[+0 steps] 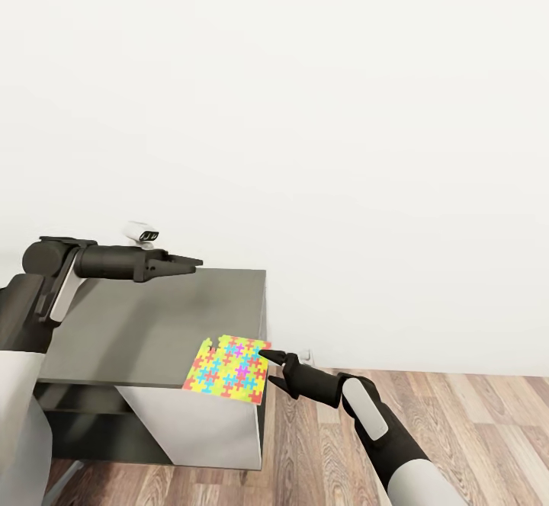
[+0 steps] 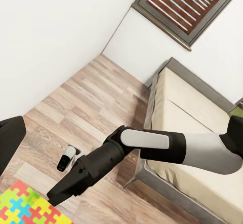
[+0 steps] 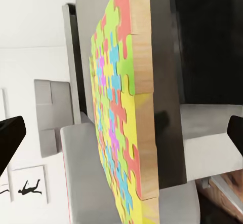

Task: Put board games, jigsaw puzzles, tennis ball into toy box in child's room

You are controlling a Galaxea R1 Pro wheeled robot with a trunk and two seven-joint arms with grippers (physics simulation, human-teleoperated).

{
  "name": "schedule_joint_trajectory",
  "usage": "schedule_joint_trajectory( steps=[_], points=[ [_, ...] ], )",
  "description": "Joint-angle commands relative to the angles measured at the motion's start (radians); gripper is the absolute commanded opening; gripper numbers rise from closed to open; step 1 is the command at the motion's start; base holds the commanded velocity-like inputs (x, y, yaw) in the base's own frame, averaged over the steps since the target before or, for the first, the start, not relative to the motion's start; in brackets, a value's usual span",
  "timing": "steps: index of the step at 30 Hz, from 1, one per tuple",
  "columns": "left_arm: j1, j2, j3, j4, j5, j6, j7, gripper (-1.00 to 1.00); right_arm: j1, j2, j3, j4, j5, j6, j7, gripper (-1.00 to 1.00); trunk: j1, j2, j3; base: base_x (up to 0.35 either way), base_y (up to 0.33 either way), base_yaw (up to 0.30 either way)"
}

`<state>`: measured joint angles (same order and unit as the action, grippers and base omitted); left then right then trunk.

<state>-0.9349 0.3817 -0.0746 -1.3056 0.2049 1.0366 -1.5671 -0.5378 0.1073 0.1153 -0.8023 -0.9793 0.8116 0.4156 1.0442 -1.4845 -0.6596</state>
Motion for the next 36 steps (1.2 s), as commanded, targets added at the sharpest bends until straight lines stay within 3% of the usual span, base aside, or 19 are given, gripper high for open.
schedule_joint_trajectory(
  steps=[1, 34, 35, 36],
  points=[
    [-0.001, 0.001, -0.002, 0.0, 0.001, 0.011, -0.004, 1.0, -0.001, 0.0, -0.001, 0.0, 0.002, 0.003, 0.003, 1.0, 0.0, 0.0, -0.001, 0.0, 0.0, 0.0],
    [-0.001, -0.001, -0.002, 0.0, 0.001, 0.011, -0.004, 1.0, -0.001, 0.0, 0.0, 0.0, 0.002, 0.003, 0.003, 1.0, 0.0, 0.0, -0.001, 0.0, 0.017, 0.0],
    [-0.001, -0.001, -0.003, 0.0, 0.0, 0.011, -0.004, 1.0, -0.001, 0.0, 0.0, 0.0, 0.002, 0.003, 0.003, -1.0, 0.0, 0.0, -0.001, 0.0, 0.004, 0.0],
    [-0.001, -0.001, -0.003, 0.0, 0.0, 0.011, -0.004, 1.0, -0.001, 0.0, 0.0, 0.0, 0.002, 0.003, 0.003, -1.0, 0.0, 0.0, -0.001, 0.0, 0.003, 0.0]
  ],
)
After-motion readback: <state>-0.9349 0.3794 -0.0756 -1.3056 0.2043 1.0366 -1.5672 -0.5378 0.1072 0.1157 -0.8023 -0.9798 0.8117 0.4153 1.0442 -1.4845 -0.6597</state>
